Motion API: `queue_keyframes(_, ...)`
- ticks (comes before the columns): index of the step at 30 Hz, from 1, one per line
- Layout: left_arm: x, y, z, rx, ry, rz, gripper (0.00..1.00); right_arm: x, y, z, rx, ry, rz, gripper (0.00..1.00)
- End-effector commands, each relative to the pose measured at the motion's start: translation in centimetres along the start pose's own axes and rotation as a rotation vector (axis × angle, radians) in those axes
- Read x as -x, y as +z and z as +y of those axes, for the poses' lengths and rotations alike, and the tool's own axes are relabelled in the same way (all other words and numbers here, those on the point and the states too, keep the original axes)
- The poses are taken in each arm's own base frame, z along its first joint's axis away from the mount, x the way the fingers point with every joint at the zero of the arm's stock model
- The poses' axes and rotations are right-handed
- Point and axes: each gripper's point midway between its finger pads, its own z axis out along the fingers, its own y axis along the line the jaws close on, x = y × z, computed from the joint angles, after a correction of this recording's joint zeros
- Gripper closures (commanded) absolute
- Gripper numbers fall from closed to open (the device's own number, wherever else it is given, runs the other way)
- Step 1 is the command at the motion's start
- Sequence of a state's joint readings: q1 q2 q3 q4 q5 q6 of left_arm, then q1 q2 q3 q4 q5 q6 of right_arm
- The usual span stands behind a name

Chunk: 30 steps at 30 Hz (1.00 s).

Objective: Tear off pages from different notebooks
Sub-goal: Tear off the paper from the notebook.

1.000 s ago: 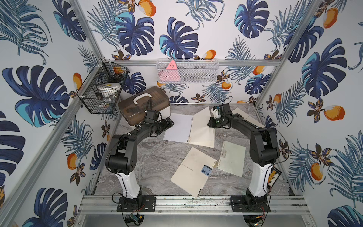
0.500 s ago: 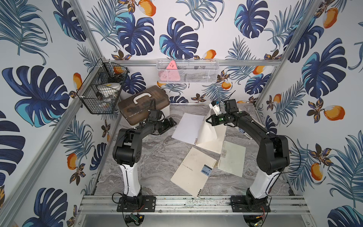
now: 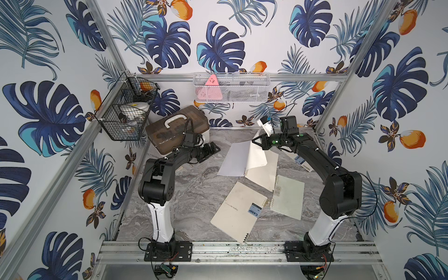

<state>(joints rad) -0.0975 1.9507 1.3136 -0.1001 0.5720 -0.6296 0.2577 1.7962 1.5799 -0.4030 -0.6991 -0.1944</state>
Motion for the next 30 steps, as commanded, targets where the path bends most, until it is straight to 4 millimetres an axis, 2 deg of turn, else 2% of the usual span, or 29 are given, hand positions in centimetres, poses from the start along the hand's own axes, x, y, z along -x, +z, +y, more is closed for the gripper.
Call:
queue_keyframes(1, -2.2, -1.8, 0.2, -0.001, -0.145, 0.014, 0.01, 0.7, -0.4, 1.0, 0.041, -0.004, -0.027, 1.00)
queue_keyframes(5, -4.9, -6.2, -1.5, -0.072, -0.258, -0.090, 0.01, 0.7, -0.4, 1.2, 0.053, 0.020, -0.050, 1.00)
queue_keyframes(6, -5.9, -7.0, -1.6, -0.066, -0.294, -0.093, 0.01, 0.7, -0.3, 1.2, 0.054, 0.025, -0.059, 1.00)
queue_keyframes(8, -8.0, -7.2, -2.2, -0.085, -0.334, -0.074, 0.01, 0.8, -0.2, 1.3, 0.061, 0.035, -0.069, 1.00)
queue_keyframes(10, -10.4, -6.3, -3.7, -0.124, -0.351, -0.034, 0.01, 1.1, -0.3, 1.5, 0.073, 0.043, -0.082, 1.00)
queue_keyframes(12, -11.9, -5.1, -5.4, -0.158, -0.339, -0.006, 0.01, 1.4, -0.4, 1.9, 0.080, 0.045, -0.096, 1.00)
queue_keyframes(16, -13.8, -2.6, -6.6, -0.179, -0.357, 0.024, 0.01, 1.7, -0.5, 2.4, 0.080, 0.043, -0.107, 1.00)
queue_keyframes(19, -13.9, -2.0, -6.4, -0.179, -0.366, -0.029, 0.01, 1.9, -0.5, 3.0, 0.089, 0.037, -0.110, 1.00)
queue_keyframes(24, -14.5, -0.2, -5.9, -0.164, -0.394, -0.024, 0.01, 1.7, -0.4, 3.5, 0.098, 0.036, -0.109, 1.00)
queue_keyframes(30, -13.3, 2.0, -3.2, -0.087, -0.404, -0.109, 0.02, 0.2, 0.0, 3.9, 0.131, 0.059, -0.096, 1.00)
